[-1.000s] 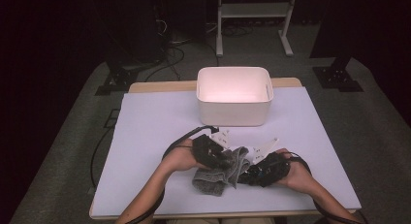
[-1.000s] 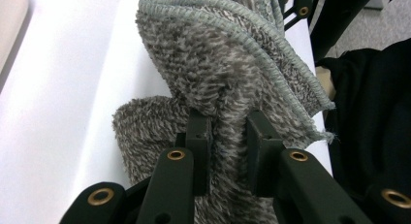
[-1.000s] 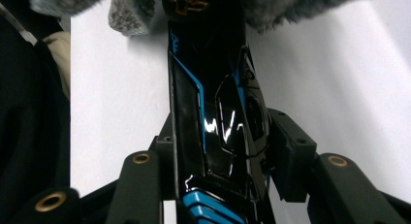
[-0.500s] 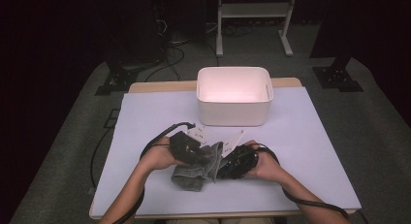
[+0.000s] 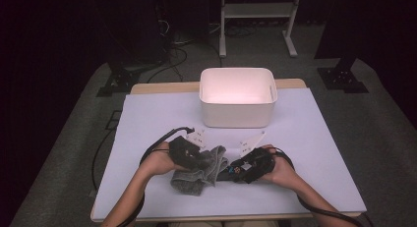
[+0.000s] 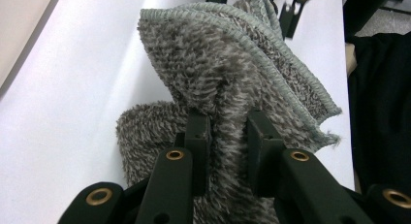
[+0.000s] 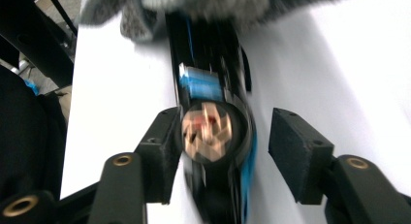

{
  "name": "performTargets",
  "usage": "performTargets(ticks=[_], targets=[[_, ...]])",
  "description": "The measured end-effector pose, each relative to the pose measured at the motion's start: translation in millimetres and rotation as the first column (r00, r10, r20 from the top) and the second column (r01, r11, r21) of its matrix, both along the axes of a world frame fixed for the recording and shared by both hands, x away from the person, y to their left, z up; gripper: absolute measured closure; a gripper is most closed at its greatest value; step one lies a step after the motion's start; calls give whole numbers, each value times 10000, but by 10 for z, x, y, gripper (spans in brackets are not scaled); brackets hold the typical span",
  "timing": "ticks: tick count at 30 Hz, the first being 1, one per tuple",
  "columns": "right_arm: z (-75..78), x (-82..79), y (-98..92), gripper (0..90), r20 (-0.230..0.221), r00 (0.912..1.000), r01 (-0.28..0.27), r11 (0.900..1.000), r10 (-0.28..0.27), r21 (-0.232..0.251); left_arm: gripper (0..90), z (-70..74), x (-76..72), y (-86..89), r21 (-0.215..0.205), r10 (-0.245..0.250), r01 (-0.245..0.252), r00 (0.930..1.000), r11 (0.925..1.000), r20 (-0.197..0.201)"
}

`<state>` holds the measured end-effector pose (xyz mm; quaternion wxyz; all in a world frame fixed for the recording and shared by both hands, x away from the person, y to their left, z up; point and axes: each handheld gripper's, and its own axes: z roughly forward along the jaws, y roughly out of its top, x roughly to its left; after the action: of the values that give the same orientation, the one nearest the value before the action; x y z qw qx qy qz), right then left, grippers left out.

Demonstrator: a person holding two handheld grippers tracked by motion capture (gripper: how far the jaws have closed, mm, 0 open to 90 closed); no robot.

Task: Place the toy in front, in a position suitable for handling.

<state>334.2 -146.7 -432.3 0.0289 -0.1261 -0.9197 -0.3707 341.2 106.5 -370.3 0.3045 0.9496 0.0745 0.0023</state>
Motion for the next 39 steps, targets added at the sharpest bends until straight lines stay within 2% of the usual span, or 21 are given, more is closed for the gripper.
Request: performTargets(ticks=[2, 5, 8, 11, 14, 17, 21, 25, 29, 32, 36, 39], targets=[[-23, -17, -81, 542, -30, 9998, 181, 9996, -180, 216, 741, -3, 1, -4, -61, 21, -21, 10000, 10000, -32], [-53, -31, -109, 626, -430, 9988, 280, 9980, -255, 574, 743, 13, 1, -42, -52, -39, 38, 9999, 10000, -109], [-44, -68, -58, 631, 30, 9996, 267, 9993, -267, 273, 744, 35, -27, -156, 161, -307, 306, 9995, 9994, 47], [-40, -82, -37, 631, 241, 9993, 284, 9995, -287, 131, 744, 64, -35, -280, 303, -587, 581, 9981, 9979, 211], [-51, -84, -43, 632, 189, 9990, 396, 9989, -400, 231, 744, 85, -38, -452, 371, -943, 931, 9951, 9950, 297], [-57, -87, -46, 632, 209, 9989, 418, 9987, -424, 279, 744, 78, -43, -639, 722, -1302, 1267, 9904, 9893, 462], [-64, -93, -52, 632, 128, 9988, 475, 9981, -480, 384, 744, 98, -22, -894, 773, -1644, 1605, 9852, 9840, 477], [-73, -92, -61, 632, 155, 9987, 489, 9979, -496, 435, 744, 93, -16, -1040, 1067, -1911, 1851, 9803, 9769, 494], [-75, -90, -63, 633, 136, 9987, 484, 9979, -491, 441, 744, 78, -14, -959, 951, -1770, 1721, 9832, 9805, 455], [-75, -96, -63, 633, 147, 9986, 502, 9976, -510, 466, 743, 73, -18, -824, 846, -1563, 1520, 9866, 9848, 472], [-71, -104, -62, 634, 187, 9985, 512, 9978, -520, 412, 742, 73, -39, -595, 902, -1240, 1192, 9910, 9888, 500], [-72, -96, -62, 634, 157, 9986, 507, 9978, -514, 419, 742, 75, -49, -387, 751, -836, 799, 9953, 9940, 479]])
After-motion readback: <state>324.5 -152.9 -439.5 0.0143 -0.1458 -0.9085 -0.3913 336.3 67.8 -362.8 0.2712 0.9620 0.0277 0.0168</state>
